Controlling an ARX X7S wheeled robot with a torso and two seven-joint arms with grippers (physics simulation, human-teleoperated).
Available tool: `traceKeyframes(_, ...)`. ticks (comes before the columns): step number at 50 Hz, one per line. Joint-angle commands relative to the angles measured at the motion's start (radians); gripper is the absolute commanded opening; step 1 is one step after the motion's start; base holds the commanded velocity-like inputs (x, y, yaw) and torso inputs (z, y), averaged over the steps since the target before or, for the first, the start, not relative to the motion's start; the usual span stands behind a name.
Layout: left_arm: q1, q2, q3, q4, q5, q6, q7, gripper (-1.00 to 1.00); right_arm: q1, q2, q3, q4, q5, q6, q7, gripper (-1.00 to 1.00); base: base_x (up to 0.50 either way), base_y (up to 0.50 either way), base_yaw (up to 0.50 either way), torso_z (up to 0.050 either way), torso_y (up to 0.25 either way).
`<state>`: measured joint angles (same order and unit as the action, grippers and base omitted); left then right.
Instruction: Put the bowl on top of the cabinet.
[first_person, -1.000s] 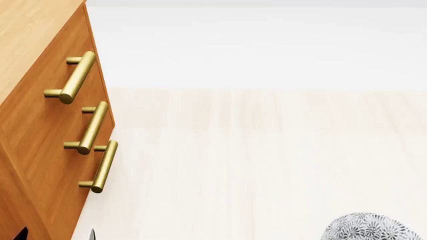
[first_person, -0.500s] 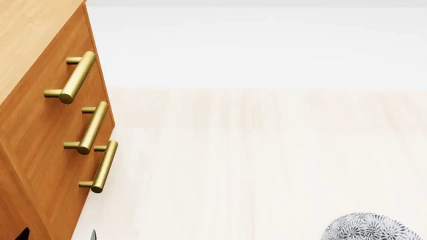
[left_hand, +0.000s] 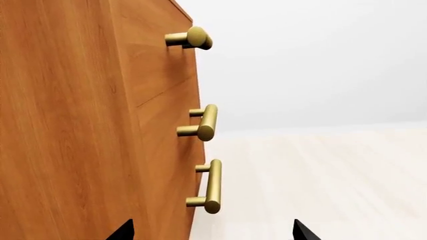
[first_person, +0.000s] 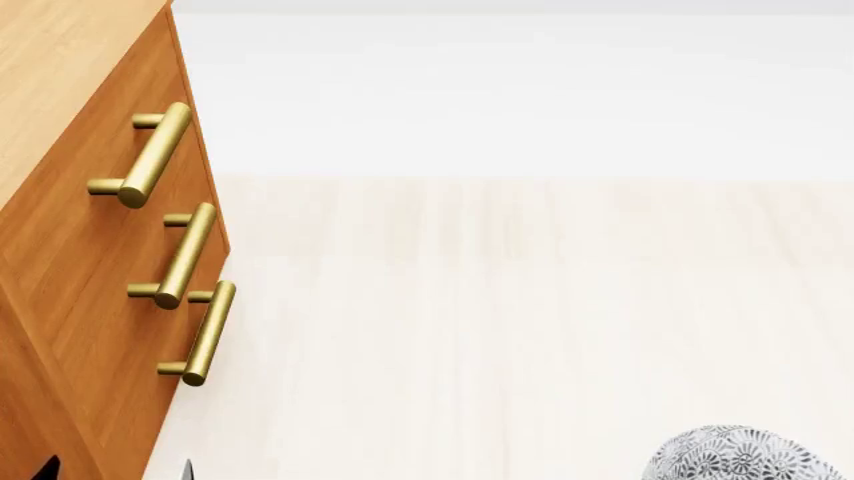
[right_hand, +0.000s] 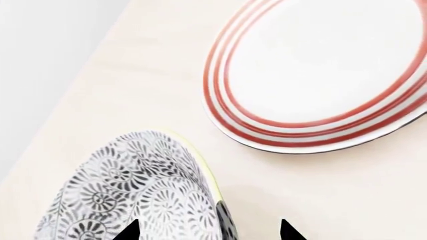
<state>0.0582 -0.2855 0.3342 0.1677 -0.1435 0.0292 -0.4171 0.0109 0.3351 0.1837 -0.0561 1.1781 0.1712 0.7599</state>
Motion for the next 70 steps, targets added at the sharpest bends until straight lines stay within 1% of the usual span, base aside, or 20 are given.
traceKeyframes(1,-0.001,-0.003,0.003,0.001,-0.002,-0.001,-0.004,1.0,0.001,0.002,0.0,0.01,0.016,0.012,0.016,1.0,0.0,0.0,0.0,0.0,0.0)
traceKeyframes(13,-0.002,-0.005,0.005,0.001,-0.004,-0.001,-0.008,1.0,0.02,0.007,-0.012,0.034,0.015,0.023,0.017,1.0,0.0,0.0,0.0,0.0,0.0)
traceKeyframes(14,-0.001,-0.006,0.006,0.003,-0.003,-0.001,-0.008,1.0,0.024,0.007,-0.015,0.038,0.013,0.025,0.018,-1.0,0.0,0.0,0.0,0.0,0.0)
traceKeyframes(38,-0.01,-0.009,0.013,-0.01,-0.012,0.002,-0.01,1.0,0.034,0.012,-0.03,0.051,0.014,0.034,0.012,-1.0,0.0,0.0,0.0,0.0,0.0)
traceKeyframes(54,-0.009,-0.013,0.017,-0.009,-0.013,0.003,-0.016,1.0,-0.054,0.017,-0.055,-0.12,-0.036,-0.048,-0.194,-1.0,0.0,0.0,0.0,0.0,0.0)
traceKeyframes(65,-0.012,-0.015,0.023,-0.014,-0.012,0.003,-0.018,1.0,-0.075,0.021,-0.074,-0.166,-0.085,-0.076,-0.233,-1.0,0.0,0.0,0.0,0.0,0.0)
traceKeyframes(70,-0.014,-0.015,0.026,-0.019,-0.012,0.005,-0.019,1.0,-0.092,0.02,-0.083,-0.192,-0.107,-0.106,-0.293,-1.0,0.0,0.0,0.0,0.0,0.0)
